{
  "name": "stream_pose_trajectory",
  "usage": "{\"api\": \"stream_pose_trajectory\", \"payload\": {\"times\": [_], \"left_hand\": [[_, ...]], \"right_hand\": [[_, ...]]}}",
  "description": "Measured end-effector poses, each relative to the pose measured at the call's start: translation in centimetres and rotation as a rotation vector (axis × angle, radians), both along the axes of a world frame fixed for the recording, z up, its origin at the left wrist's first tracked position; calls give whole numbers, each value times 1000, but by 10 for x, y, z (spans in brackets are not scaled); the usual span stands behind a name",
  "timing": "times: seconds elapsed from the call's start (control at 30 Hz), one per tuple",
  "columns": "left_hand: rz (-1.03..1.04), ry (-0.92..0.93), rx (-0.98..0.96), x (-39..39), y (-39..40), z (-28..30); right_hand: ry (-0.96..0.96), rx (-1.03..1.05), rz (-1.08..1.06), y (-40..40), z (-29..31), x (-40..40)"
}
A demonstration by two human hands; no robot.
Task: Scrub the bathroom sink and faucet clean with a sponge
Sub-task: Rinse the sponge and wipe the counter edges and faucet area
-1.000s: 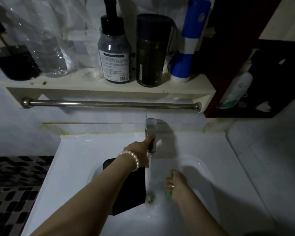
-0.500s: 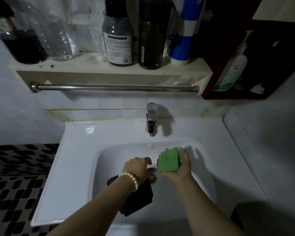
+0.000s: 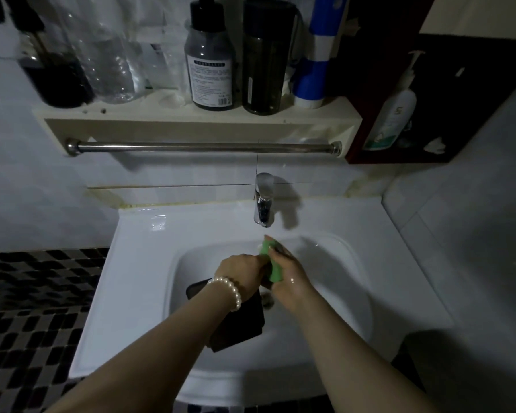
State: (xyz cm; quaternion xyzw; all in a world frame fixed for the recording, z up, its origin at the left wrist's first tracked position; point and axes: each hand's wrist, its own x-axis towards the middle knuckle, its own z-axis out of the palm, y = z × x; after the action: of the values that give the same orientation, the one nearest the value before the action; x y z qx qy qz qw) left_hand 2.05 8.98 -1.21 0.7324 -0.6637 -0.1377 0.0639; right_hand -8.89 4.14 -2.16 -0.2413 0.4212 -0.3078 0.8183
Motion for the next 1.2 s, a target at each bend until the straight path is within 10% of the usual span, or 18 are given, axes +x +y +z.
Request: {"api": "stream_pose_trajectory", "payload": {"times": [0.23, 0.57, 1.0, 1.2], "left_hand": [[88, 112, -80, -3, 0, 15], [131, 128, -216, 11, 7, 15], [1319, 1178, 34, 56, 34, -54], [1376, 1286, 20, 51, 39, -95]], "right_hand": [[166, 75, -281, -10, 9, 9], [620, -171, 30, -43, 17, -15], [810, -236, -183, -45, -11, -29], [853, -204, -225, -54, -21, -43]]}}
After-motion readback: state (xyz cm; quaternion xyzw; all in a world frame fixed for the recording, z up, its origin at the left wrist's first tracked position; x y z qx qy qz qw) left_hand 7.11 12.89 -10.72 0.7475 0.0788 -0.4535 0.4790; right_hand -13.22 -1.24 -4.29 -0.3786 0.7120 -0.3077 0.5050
